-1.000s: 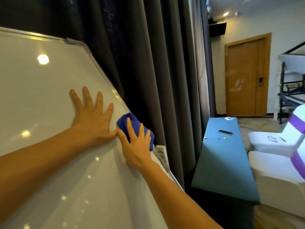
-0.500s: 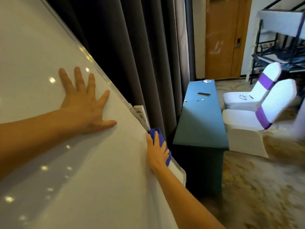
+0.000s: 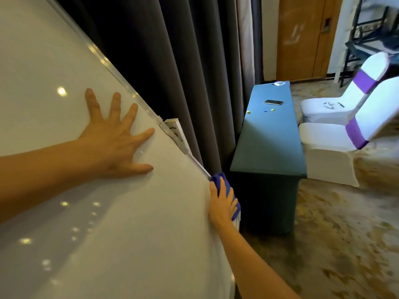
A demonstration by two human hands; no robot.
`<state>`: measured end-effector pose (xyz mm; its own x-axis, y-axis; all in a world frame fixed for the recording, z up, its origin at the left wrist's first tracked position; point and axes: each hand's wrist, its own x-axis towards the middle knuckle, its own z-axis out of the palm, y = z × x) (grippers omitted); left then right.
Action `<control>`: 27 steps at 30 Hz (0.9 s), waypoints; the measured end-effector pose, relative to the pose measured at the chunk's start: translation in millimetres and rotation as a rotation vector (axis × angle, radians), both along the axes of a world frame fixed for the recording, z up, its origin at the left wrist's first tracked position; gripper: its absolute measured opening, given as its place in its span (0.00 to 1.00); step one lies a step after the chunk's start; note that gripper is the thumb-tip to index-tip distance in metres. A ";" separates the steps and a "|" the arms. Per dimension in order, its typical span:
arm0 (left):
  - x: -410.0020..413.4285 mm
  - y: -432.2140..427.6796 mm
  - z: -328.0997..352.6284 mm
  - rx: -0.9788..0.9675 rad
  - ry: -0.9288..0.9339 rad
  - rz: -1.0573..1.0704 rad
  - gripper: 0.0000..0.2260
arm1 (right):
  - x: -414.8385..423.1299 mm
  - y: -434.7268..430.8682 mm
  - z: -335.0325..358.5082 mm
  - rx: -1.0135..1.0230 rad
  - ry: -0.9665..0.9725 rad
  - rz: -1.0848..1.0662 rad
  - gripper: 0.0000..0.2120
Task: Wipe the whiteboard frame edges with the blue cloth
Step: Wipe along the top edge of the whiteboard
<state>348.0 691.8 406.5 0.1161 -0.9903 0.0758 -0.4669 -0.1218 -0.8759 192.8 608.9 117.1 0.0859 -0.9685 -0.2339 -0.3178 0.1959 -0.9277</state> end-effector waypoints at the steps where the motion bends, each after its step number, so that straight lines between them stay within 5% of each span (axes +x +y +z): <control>1: 0.9 0.1 -2.1 0.019 -0.005 -0.004 0.48 | 15.0 -2.1 21.5 -0.108 -0.027 0.041 0.30; 7: 5.1 1.4 -5.7 0.028 -0.039 0.002 0.49 | 58.1 16.3 79.4 -0.616 -0.131 0.289 0.30; 9: 9.0 -0.8 -5.4 0.032 -0.022 -0.018 0.49 | 35.3 8.4 47.2 -0.567 -0.068 0.247 0.32; 14: 20.6 -8.2 -8.0 0.009 -0.015 -0.077 0.48 | -6.5 0.8 -30.7 -0.049 -0.041 0.043 0.38; 17: 29.9 -10.3 -11.6 -0.002 -0.025 -0.094 0.48 | 7.3 -17.0 -9.4 -0.137 -0.086 0.049 0.35; 27: 50.2 -3.7 -11.1 -0.033 -0.028 -0.017 0.45 | 30.2 -77.6 21.2 -0.244 -0.148 0.549 0.25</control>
